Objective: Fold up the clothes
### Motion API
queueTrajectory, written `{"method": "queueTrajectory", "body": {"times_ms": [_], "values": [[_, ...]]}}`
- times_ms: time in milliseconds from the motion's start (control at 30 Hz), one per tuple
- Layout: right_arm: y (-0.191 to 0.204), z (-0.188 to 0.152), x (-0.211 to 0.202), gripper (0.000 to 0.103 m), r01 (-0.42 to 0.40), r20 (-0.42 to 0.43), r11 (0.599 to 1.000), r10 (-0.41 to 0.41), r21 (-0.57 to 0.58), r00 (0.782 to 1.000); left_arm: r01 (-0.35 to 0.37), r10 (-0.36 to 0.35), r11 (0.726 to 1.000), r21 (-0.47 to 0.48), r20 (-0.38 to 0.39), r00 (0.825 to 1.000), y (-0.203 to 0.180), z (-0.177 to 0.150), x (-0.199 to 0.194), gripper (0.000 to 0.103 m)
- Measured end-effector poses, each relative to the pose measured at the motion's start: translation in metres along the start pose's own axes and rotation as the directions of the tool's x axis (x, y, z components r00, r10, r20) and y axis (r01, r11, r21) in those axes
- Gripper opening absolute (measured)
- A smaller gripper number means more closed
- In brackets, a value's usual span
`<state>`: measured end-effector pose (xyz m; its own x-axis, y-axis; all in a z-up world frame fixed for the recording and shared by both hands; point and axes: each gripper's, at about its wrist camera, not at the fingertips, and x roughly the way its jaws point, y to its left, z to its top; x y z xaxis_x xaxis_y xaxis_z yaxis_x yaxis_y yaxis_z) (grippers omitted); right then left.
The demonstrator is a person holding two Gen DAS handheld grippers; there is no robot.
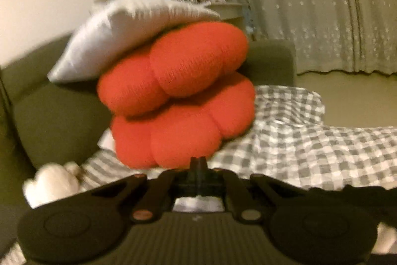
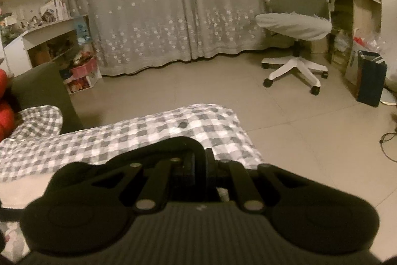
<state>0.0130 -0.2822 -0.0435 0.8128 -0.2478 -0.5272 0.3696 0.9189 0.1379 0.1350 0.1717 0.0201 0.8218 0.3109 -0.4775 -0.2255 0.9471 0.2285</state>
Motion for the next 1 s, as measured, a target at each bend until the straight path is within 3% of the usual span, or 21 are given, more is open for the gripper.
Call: {"method": "queueTrajectory", "body": {"times_ms": [200,233,267,333,467,533,600,633,700,767,867,1000], "values": [[-0.009,-0.005,0.013,0.008,0.034,-0.041,0.999,-0.034,0.013,0.999,0.172,-0.186,0.976,-0.135,-0.102,0.977,0.004,-0.016,0.006,0.006],[-0.011,-0.007,0.015,0.008,0.029,-0.056,0.999,-0.028,0.017,0.998,0.197,-0.217,0.968,-0.156,-0.117,0.969,0.002,-0.018,0.005,0.013],[-0.011,-0.007,0.015,0.008,0.019,-0.065,1.0,-0.018,0.02,0.998,0.222,-0.246,0.959,-0.177,-0.13,0.961,0.002,-0.021,0.005,0.029],[-0.011,-0.006,0.011,0.01,-0.005,-0.065,1.0,0.006,0.022,0.998,0.279,-0.317,0.932,-0.231,-0.15,0.936,0.001,-0.025,0.005,0.048],[-0.008,-0.003,-0.002,0.016,-0.055,-0.052,0.998,0.055,-0.003,0.997,0.388,-0.455,0.866,-0.316,-0.176,0.873,-0.005,-0.034,0.0,0.066],[-0.005,-0.002,-0.007,0.022,-0.081,-0.05,0.997,0.08,-0.02,0.996,0.423,-0.495,0.848,-0.321,-0.192,0.847,-0.013,-0.04,-0.001,0.067],[-0.001,-0.001,-0.014,0.05,-0.106,-0.033,0.994,0.105,-0.038,0.994,0.42,-0.485,0.859,-0.293,-0.202,0.851,-0.023,-0.046,-0.003,0.067],[0.001,0.0,-0.017,0.052,-0.118,-0.021,0.992,0.117,-0.049,0.993,0.415,-0.475,0.867,-0.276,-0.205,0.856,-0.028,-0.049,-0.004,0.066],[0.005,0.002,-0.024,0.053,-0.134,-0.005,0.988,0.134,-0.075,0.991,0.397,-0.442,0.888,-0.23,-0.194,0.876,-0.038,-0.053,-0.008,0.054],[0.008,0.002,-0.027,0.053,-0.151,0.0,0.984,0.151,-0.09,0.988,0.39,-0.424,0.9,-0.195,-0.184,0.887,-0.042,-0.054,-0.012,0.026],[0.011,0.001,-0.03,0.053,-0.175,-0.005,0.979,0.176,-0.106,0.984,0.362,-0.385,0.92,-0.149,-0.168,0.908,-0.046,-0.051,-0.019,0.016],[0.018,-0.001,-0.03,0.053,-0.21,-0.022,0.968,0.209,-0.136,0.978,0.34,-0.354,0.934,-0.112,-0.142,0.924,-0.038,-0.042,-0.027,0.014]]}}
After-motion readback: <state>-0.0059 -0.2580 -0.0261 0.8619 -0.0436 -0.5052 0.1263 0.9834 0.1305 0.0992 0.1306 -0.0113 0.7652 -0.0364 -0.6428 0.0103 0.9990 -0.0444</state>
